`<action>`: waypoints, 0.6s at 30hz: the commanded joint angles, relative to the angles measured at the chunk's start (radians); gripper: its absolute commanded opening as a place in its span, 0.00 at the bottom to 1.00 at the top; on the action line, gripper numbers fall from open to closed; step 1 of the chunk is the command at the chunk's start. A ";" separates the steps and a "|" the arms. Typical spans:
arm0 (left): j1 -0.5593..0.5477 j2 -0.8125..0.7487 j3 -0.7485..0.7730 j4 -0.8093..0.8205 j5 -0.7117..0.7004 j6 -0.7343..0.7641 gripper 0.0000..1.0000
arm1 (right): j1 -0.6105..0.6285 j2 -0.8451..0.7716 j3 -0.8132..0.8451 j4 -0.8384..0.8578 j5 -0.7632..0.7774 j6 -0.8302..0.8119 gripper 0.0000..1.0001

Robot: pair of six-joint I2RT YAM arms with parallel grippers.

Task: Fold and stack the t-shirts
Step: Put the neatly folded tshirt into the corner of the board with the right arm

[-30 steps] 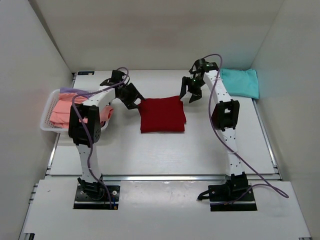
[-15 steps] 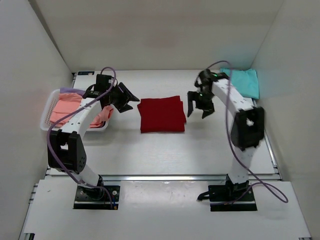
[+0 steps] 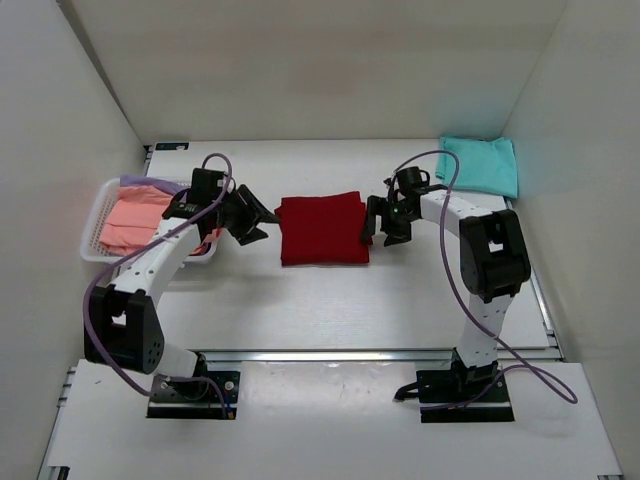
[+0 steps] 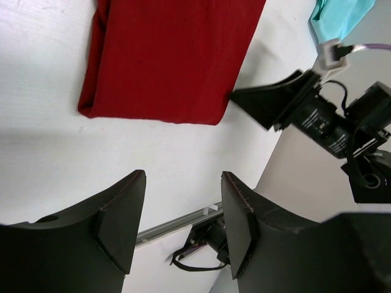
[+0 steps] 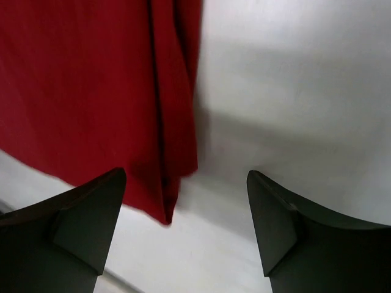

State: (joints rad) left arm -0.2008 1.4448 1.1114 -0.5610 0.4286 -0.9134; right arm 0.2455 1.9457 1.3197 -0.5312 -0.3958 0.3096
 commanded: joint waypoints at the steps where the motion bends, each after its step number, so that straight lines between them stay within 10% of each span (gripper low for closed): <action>1: 0.002 -0.084 -0.024 0.016 -0.010 -0.021 0.63 | -0.014 0.021 0.000 0.203 -0.066 0.039 0.78; 15: 0.023 -0.199 -0.102 0.021 -0.030 -0.067 0.62 | 0.097 0.257 0.183 0.108 -0.068 0.048 0.78; 18: 0.021 -0.212 -0.111 0.038 -0.034 -0.085 0.61 | 0.084 0.295 0.277 0.018 -0.040 0.043 0.52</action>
State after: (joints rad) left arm -0.1822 1.2823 1.0115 -0.5465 0.4026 -0.9764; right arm 0.3279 2.1582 1.5513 -0.3710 -0.5026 0.3737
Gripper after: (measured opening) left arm 0.612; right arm 0.561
